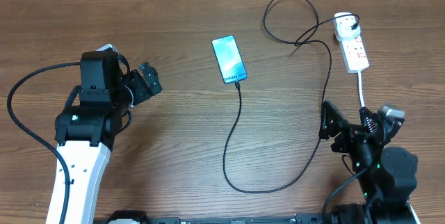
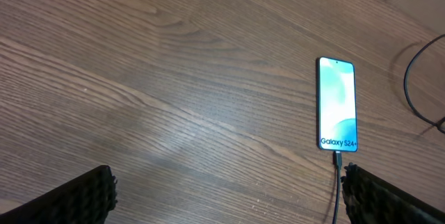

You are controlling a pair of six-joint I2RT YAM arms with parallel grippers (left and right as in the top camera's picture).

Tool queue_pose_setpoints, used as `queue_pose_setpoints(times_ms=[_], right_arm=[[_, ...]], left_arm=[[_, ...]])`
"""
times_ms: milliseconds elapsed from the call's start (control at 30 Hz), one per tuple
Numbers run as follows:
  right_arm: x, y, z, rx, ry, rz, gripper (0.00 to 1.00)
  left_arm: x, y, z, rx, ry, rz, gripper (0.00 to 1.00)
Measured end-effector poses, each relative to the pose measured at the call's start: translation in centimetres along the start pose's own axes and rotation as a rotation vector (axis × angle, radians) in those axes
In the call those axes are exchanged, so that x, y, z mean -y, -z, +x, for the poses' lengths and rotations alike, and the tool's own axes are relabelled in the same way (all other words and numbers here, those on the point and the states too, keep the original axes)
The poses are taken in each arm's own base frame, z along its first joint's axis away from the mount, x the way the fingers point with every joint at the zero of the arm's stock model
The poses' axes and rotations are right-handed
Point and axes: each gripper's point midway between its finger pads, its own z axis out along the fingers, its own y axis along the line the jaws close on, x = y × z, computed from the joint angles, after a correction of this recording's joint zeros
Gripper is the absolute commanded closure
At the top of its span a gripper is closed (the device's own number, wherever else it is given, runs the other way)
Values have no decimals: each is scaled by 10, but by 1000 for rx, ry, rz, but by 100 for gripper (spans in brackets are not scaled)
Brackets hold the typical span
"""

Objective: Plug charger to phone and switch on socket

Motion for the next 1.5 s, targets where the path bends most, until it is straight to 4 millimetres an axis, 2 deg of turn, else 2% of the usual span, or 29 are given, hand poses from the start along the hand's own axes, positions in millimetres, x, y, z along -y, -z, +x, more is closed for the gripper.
queue_pose_setpoints(times_ms=[333,667,900,1067,1300,1500], right_arm=[[-6,8,-5,187,72,-84,0],[-3,8,1,313,90,-127,0],[-3,5,2,351,112,-136,0],[-7,9,-8,420,143,-153,0],[-3,2,2,439,186,-149,0],[-4,6,-6,492,201,-148,0]], left_arm=[[0,0,0,0,0,0,0],[0,0,0,0,0,0,0],[0,0,0,0,0,0,0],[0,0,0,0,0,0,0],[0,0,0,0,0,0,1],[0,0,0,0,0,0,0]])
